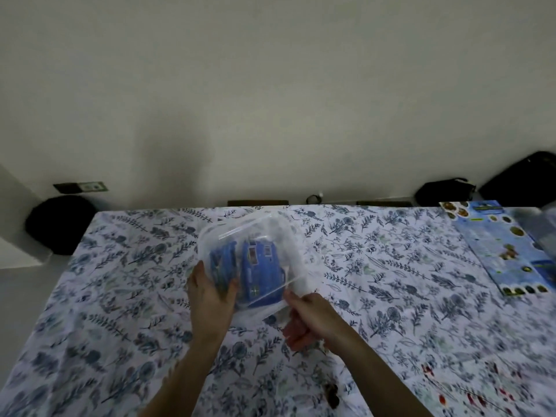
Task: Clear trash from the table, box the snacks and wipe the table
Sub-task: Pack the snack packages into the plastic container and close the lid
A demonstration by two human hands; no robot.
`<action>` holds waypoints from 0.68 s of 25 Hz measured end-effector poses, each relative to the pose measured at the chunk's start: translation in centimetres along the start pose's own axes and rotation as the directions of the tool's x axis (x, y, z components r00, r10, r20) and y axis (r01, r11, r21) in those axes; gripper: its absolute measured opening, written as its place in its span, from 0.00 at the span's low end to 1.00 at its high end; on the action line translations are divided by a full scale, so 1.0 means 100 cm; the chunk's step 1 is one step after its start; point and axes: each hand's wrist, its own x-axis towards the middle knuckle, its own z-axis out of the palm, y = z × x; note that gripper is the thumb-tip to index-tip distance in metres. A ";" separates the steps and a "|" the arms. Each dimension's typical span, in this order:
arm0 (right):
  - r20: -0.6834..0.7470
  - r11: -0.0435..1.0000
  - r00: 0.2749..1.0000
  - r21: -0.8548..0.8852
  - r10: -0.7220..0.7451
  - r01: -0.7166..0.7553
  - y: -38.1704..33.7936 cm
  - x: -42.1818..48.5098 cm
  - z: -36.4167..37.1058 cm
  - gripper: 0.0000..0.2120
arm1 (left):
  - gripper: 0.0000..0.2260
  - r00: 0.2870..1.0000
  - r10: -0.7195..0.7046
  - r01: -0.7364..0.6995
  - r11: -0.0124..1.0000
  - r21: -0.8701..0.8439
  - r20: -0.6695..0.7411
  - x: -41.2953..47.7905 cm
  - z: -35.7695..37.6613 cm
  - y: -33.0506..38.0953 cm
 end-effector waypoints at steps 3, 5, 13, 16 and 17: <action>-0.221 0.886 0.949 -0.451 -0.226 0.106 0.022 0.012 -0.001 0.25 | 0.32 1.000 -0.013 0.013 1.000 0.010 -0.003 0.005 -0.002 -0.010; -0.410 0.805 0.777 -0.558 -0.477 0.200 0.028 0.015 -0.011 0.16 | 0.29 1.000 -0.013 0.013 1.000 0.001 -0.005 0.010 -0.007 -0.014; -0.165 0.606 0.790 -0.738 -0.591 0.298 -0.005 0.066 0.004 0.35 | 0.28 0.994 0.070 -0.084 0.980 0.179 0.085 0.030 -0.004 -0.018; -0.091 0.448 0.753 -0.847 -0.652 0.285 -0.018 0.083 0.008 0.37 | 0.29 0.974 0.196 -0.225 0.900 0.372 0.116 0.059 -0.005 -0.022; -0.064 0.398 0.744 -0.873 -0.665 0.281 -0.021 0.088 0.011 0.38 | 0.30 0.967 0.208 -0.250 0.880 0.404 0.145 0.068 -0.004 -0.023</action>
